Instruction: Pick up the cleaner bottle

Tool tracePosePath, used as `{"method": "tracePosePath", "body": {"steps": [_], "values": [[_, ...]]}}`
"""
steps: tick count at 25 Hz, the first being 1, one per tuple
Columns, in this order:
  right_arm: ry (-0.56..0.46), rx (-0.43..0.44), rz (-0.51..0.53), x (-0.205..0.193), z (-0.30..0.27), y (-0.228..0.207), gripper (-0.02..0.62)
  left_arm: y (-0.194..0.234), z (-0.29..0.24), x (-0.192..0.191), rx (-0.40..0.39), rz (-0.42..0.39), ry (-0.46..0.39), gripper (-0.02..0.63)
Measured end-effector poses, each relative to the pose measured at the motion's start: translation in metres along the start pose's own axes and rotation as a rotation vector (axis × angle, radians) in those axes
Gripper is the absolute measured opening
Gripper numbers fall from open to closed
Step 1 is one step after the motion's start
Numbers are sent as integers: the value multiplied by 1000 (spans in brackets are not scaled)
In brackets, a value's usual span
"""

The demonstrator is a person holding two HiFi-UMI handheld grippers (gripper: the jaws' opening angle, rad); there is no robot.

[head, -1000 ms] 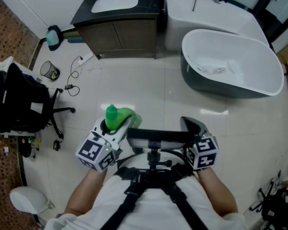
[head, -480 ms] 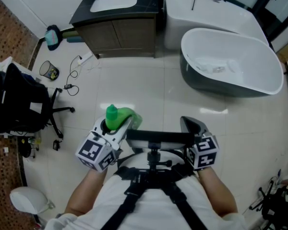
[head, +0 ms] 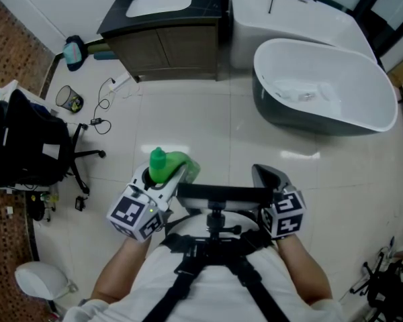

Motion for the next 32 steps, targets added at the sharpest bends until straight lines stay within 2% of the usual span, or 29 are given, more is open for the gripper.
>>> {"method": "tracePosePath", "body": {"steps": [32], "values": [[8,20,27,1,2,2,0,-9,1,2,-19,-14,4,167]]}}
Point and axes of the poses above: the fingertips, and each gripper's own axes: z backward along the fingers, y to its left, x out of its top, the point moved 3 cm from there along z, backward along the fingers, and after that the axes turned 1 degree about -z, right-handed, at the moved point
